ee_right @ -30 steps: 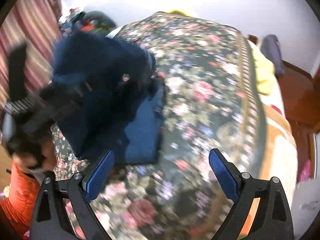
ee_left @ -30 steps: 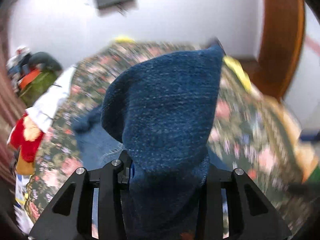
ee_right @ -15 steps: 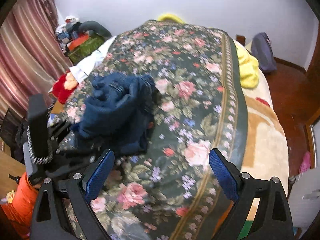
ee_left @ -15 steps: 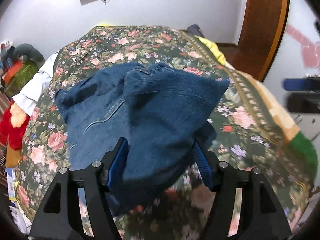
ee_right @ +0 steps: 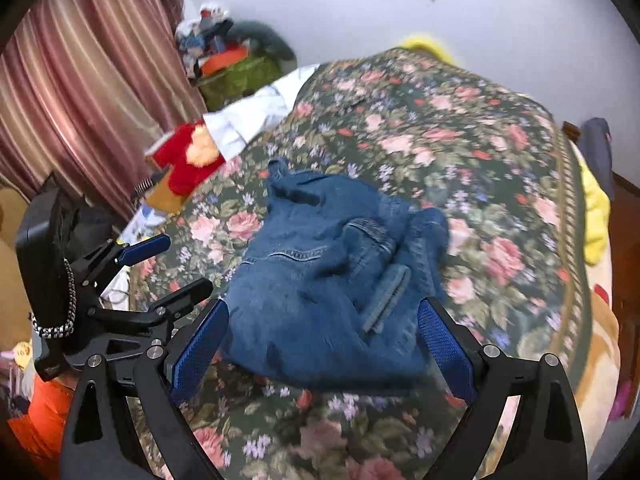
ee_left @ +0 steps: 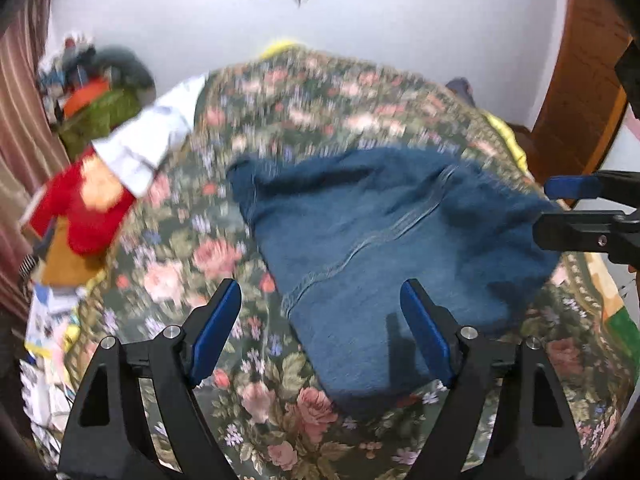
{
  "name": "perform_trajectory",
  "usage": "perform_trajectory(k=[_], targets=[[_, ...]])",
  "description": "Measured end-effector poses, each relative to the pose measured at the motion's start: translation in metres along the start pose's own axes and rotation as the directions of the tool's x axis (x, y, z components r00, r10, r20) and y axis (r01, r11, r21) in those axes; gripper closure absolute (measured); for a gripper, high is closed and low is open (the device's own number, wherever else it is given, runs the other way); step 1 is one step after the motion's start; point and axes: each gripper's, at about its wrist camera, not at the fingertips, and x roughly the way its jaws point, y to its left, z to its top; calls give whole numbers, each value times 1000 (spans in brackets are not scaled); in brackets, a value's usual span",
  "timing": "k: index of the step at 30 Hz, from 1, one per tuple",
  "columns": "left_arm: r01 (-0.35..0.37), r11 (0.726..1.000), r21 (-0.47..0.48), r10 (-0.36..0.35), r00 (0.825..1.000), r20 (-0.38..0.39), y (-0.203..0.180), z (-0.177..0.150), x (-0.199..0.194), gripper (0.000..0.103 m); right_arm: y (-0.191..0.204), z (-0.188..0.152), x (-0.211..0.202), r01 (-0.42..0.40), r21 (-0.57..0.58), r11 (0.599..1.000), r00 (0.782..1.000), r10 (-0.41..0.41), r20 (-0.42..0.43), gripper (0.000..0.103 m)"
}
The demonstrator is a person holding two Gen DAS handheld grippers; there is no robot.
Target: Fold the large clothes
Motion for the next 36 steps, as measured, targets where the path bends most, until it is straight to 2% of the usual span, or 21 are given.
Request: perform_trajectory(k=[2,4,7,12,16,19,23,24,27,31,36], targets=[[25,1000,-19,-25,999,-47,4,-7,16,22,0,4,23,32,-9,999,998,-32,-49,8],[52,998,-24,-54,995,-88,2,-17,29,21,-11,2,44,97,-11,995,990,-98,-104,8],[85,996,-21,-87,994,-70,-6,-34,31,20,-35,-8,57,159,-4,987,977,-158,-141,8],[134,991,-25,-135,987,-92,-12,-46,36,16,-82,-42,61,81,119,990,979,-57,-195,7],[119,993,5,-118,989,-94,-16,-58,33,5,-102,-71,57,33,214,976,984,6,-179,6],[125,992,19,-121,981,-150,-15,-72,36,4,-106,-85,52,18,236,972,986,21,-163,6],[10,996,92,6,984,-180,-13,-86,37,6,-108,-91,40,10,264,965,986,34,-160,6],[14,996,93,3,983,-181,-9,-88,34,6,-106,-90,34,28,254,967,986,14,-164,6],[13,997,76,-1,987,-159,1,-84,20,7,-97,-83,17,91,198,976,985,-59,-160,6],[-29,996,85,34,998,-49,13,-64,-12,7,-85,-65,-9,123,129,984,988,-109,-113,6],[-76,994,77,71,995,71,30,-23,-26,7,-78,-30,-18,72,132,989,996,-66,-52,6]])
